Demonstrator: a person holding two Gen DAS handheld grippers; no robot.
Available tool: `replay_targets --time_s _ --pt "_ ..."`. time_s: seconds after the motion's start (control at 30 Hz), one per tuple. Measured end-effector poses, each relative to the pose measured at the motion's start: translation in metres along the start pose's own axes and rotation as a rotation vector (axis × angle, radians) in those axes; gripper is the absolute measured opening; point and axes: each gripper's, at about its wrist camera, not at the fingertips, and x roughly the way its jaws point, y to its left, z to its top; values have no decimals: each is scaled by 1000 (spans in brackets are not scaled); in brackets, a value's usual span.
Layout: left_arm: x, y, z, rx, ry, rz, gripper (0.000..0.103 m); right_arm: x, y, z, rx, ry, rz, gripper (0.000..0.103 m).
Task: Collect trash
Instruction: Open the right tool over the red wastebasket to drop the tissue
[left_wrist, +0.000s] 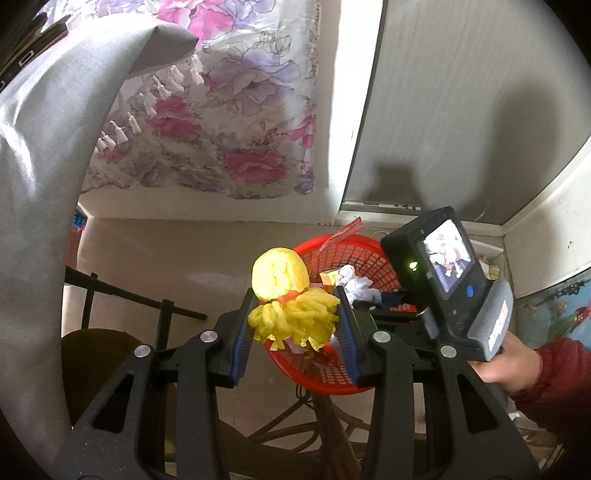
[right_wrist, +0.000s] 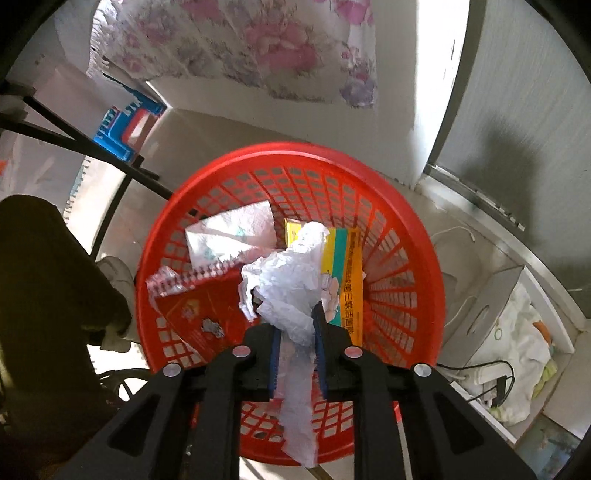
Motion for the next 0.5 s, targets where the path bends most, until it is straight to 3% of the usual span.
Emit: replay_targets --time_s 0.17,0.23,0.5 --pt "-4 -1 2 20 -13 21 41 0 -1 0 7 -6 4 30" --pt "-7 0 4 24 -23 29 41 -5 -4 0 26 -16 18 41" --pt "-22 4 15 27 -59 48 41 -43 -7 4 12 -91 40 42"
